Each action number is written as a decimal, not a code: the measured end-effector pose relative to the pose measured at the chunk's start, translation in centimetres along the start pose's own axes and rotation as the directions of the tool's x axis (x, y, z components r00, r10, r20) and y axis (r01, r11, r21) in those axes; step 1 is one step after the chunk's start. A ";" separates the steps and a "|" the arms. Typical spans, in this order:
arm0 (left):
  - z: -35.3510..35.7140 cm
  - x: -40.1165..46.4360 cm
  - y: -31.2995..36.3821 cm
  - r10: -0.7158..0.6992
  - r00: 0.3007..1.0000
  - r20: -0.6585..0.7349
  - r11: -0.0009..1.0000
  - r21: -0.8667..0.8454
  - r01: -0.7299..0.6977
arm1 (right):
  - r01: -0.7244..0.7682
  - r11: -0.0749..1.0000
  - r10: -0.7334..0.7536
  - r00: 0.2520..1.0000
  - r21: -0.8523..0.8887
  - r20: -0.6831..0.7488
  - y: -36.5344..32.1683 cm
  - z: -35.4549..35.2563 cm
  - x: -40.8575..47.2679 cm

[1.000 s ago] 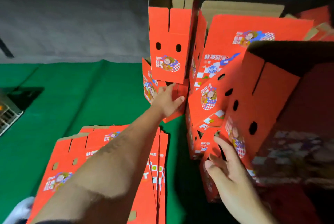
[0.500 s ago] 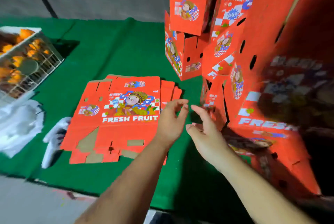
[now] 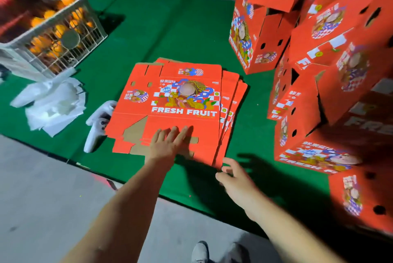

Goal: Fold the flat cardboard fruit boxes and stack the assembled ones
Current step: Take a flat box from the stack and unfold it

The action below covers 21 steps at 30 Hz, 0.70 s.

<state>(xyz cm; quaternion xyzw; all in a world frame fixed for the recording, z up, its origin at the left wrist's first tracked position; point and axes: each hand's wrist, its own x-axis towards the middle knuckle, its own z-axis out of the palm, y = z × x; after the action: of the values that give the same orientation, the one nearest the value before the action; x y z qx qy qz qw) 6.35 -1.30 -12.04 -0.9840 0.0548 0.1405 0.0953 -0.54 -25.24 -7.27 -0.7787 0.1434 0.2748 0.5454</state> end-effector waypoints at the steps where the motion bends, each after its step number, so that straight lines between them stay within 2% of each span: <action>1: 0.4 -0.1 0.1 0.014 0.998 -0.057 1.000 0.026 -0.013 | -0.024 0.999 0.024 1.000 0.023 -0.014 0.5 0.5 0.1; 3: 0.9 -0.4 0.2 0.061 0.987 -0.146 0.996 0.068 -0.051 | -0.068 0.995 0.071 0.997 0.071 -0.044 1.9 1.3 0.1; 5: 1.3 -1.0 -0.5 0.166 0.967 -0.194 0.984 0.096 -0.150 | -0.115 0.984 0.124 0.991 0.133 -0.056 3.1 2.2 -0.1; 8: 0.8 -2.0 -1.9 0.312 0.898 -0.309 0.950 0.122 -0.288 | -0.141 0.968 0.157 0.985 0.206 -0.065 4.1 3.5 -0.8; 12: -0.6 -3.0 -3.1 0.364 0.880 -0.304 0.931 0.113 -0.346 | -0.118 0.963 0.154 0.979 0.241 -0.134 4.0 3.9 -1.3; 14: -2.4 -3.4 -3.5 0.359 0.852 -0.382 0.933 0.113 -0.342 | -0.103 0.971 0.145 0.972 0.218 -0.188 3.4 3.6 -1.3; 17: -4.6 -4.2 -3.3 0.325 0.814 -0.481 0.929 0.003 -0.369 | 0.010 0.992 0.027 0.958 0.126 -0.287 2.1 2.6 -1.5; 19: -6.0 -5.1 -2.8 0.346 0.739 -0.578 0.903 -0.010 -0.430 | 0.127 0.989 -0.104 0.959 0.071 -0.265 1.4 1.9 -2.0; 21: -8.0 -6.2 -2.1 0.338 0.661 -0.670 0.876 -0.032 -0.481 | 0.270 0.962 -0.268 0.928 -0.032 -0.259 0.7 1.0 -2.8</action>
<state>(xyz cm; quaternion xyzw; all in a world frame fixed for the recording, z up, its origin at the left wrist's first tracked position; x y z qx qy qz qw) 2.82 -0.35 -2.34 -0.9367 0.2903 -0.1840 -0.0665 -3.41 -24.75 -6.45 -0.8193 0.1064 0.0924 0.5558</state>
